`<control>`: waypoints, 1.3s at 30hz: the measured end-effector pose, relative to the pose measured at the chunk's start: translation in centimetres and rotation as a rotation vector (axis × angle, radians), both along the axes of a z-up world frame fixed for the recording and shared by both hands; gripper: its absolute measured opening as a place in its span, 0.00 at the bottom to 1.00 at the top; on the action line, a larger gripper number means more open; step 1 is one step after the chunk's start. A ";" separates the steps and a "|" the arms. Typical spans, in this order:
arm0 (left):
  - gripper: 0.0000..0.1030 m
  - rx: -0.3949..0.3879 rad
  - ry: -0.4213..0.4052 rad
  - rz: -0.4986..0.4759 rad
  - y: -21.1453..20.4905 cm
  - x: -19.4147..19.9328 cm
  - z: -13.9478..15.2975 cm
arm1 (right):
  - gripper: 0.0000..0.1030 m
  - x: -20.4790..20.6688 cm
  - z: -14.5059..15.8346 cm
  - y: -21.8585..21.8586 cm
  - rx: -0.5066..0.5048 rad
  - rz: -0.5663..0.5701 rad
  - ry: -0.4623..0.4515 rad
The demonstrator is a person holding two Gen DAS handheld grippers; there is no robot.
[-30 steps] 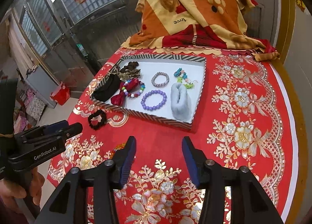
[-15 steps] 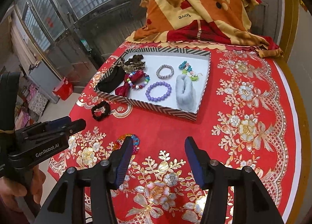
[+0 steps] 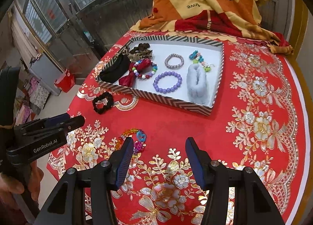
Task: Organize jewelry
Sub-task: 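Grasp the black scrunchie with the left tool while the right grasps the orange bead bracelet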
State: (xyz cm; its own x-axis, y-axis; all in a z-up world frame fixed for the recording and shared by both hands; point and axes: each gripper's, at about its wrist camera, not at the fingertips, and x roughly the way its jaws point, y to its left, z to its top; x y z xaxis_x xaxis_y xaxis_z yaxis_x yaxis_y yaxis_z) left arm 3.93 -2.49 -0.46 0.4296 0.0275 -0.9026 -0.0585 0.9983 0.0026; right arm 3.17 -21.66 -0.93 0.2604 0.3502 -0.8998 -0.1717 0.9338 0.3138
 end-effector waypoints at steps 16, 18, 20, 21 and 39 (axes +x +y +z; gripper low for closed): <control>0.51 -0.114 0.112 0.142 7.9 3.7 -4.5 | 0.51 1.1 -7.0 5.9 -0.044 0.143 0.076; 0.51 -0.115 0.118 0.153 8.4 4.5 -5.1 | 0.51 1.3 -7.7 6.4 -0.061 0.155 0.075; 0.51 -0.122 0.122 0.154 8.8 5.5 -5.7 | 0.51 1.5 -8.2 6.7 -0.082 0.165 0.071; 0.51 -0.118 0.122 0.152 8.9 6.0 -5.9 | 0.51 1.6 -8.4 6.9 -0.091 0.168 0.069; 0.07 -0.038 0.108 0.033 8.1 10.8 -8.6 | 0.08 2.7 -8.3 6.8 -0.048 0.194 0.043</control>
State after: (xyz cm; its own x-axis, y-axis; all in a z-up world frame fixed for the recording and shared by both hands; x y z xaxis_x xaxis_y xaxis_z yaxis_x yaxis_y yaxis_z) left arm 14.76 5.61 -9.06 0.3293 0.0046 -0.9442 -0.0927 0.9953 -0.0274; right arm 5.85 -14.83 -9.26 0.1535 0.3462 -0.9255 -0.3373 0.8987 0.2802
